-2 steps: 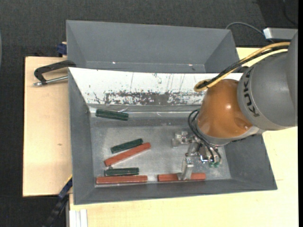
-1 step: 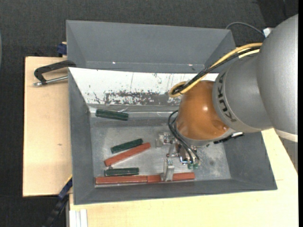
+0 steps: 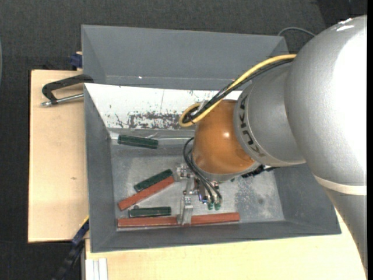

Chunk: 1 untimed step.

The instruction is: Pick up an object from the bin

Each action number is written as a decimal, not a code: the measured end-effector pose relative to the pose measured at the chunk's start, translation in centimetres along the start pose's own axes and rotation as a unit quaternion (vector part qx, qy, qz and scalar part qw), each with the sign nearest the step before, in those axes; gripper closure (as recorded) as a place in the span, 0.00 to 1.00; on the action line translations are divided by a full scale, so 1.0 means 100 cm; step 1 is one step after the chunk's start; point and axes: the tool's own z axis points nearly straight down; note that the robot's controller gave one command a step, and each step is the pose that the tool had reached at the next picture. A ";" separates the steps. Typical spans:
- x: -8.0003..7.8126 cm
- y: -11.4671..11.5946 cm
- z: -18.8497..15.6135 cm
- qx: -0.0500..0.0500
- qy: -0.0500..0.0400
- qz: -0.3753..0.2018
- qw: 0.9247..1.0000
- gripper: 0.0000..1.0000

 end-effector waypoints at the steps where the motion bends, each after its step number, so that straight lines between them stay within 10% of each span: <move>1: -0.006 0.036 -0.003 0.000 0.000 -0.023 1.000 0.00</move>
Offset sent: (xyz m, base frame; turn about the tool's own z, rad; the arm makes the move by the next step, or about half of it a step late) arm -0.0054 0.0065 0.0038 0.0532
